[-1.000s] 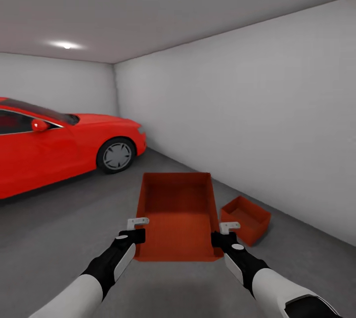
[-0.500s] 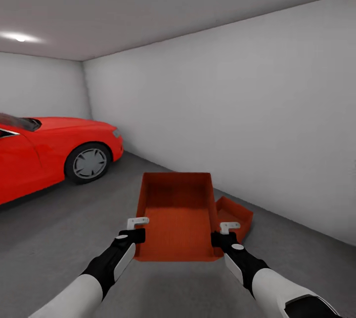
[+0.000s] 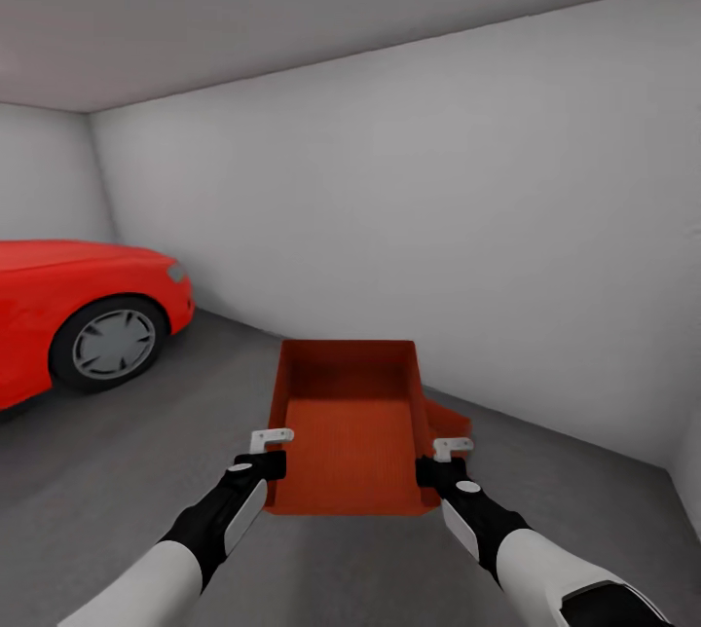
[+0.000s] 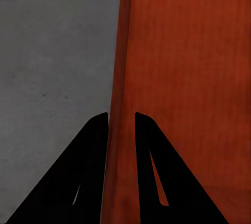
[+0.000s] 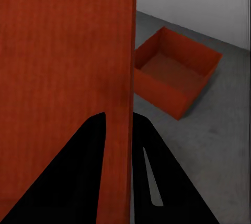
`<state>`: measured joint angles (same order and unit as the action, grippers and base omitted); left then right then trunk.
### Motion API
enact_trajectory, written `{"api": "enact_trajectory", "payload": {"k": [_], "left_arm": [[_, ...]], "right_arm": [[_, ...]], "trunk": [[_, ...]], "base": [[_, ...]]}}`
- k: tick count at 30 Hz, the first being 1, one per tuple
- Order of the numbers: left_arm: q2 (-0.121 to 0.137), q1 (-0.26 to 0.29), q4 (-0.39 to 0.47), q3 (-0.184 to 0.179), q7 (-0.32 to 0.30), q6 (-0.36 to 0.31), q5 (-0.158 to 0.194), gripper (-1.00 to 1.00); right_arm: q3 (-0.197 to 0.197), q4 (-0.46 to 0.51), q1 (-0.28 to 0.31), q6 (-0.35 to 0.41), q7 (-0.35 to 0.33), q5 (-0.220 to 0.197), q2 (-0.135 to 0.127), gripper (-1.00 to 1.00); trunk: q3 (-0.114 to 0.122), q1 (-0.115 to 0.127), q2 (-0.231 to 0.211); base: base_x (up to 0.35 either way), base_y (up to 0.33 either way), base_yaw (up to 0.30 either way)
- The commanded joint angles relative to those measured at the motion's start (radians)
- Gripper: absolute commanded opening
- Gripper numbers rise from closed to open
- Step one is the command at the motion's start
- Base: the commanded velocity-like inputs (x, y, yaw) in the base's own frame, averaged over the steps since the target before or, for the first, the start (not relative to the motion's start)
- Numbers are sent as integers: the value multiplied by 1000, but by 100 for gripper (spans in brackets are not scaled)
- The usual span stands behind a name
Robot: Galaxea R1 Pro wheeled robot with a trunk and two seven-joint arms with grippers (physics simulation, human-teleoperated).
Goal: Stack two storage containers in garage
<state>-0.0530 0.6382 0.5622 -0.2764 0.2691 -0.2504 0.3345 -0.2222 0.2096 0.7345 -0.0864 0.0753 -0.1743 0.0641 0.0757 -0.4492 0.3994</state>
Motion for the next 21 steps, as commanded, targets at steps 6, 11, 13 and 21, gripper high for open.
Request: {"api": "enact_trajectory", "payload": {"k": [6, 11, 13, 21], "left_arm": [[2, 1, 5, 18, 13, 51, -20, -100], [4, 1, 6, 19, 14, 51, -20, -100], [4, 1, 6, 18, 13, 52, -20, -100], [3, 0, 4, 17, 13, 53, -20, -100]], "right_arm": [[3, -4, 0, -5, 6, -14, -3, -100], [3, -4, 0, -6, 6, -14, -3, -100], [3, -4, 0, -6, 6, -14, -3, -100], [3, -4, 0, -6, 6, -14, -3, -100]], "trunk": [[0, -1, 1], [0, -1, 1], [0, -1, 1], [0, -1, 1]], "base": [[321, 166, -288], [319, 177, -288], [315, 186, -288], [314, 186, -288]]}}
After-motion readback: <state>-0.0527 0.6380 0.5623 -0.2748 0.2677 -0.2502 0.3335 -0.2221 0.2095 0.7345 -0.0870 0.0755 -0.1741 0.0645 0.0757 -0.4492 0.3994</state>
